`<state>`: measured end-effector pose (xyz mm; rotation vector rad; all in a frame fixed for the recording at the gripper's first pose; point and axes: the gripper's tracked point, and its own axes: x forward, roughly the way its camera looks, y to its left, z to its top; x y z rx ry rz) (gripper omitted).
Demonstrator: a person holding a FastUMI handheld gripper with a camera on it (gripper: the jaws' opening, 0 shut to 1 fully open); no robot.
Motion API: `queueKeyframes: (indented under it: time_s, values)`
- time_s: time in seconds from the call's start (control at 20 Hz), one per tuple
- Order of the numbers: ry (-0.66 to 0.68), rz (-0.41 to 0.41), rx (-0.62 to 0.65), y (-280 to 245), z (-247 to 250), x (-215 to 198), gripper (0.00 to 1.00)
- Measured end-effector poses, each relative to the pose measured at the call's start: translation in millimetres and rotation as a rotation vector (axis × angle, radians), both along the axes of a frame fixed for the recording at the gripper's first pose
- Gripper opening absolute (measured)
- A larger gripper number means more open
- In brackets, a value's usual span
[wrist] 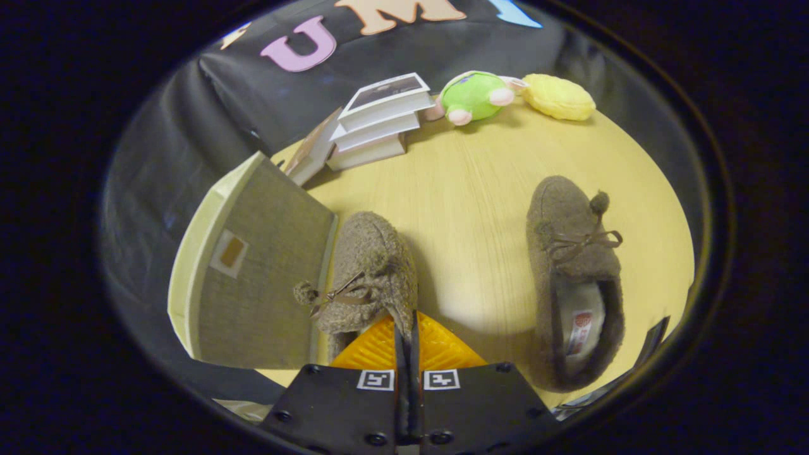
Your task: Open the storage box then place both shoes into the box .Put the left shoe in first, then the right shoe, with the right side of both shoes facing outward in a uniform manner.
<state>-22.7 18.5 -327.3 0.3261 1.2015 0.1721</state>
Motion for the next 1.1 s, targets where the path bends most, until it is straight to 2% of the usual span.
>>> queueKeyframes:
  time_s: [0.2, 0.45, 0.75, 1.1]
  values:
    - [-0.006, -0.082, 0.038, 8.2, 33.4, 15.3, 0.03]
    - [-0.061, -0.117, 0.075, 28.6, 86.1, 33.6, 0.03]
    - [-0.122, -0.102, 0.141, 77.1, 138.3, 52.8, 0.03]
    - [-0.099, -0.043, 0.173, 149.3, 143.0, 51.0, 0.03]
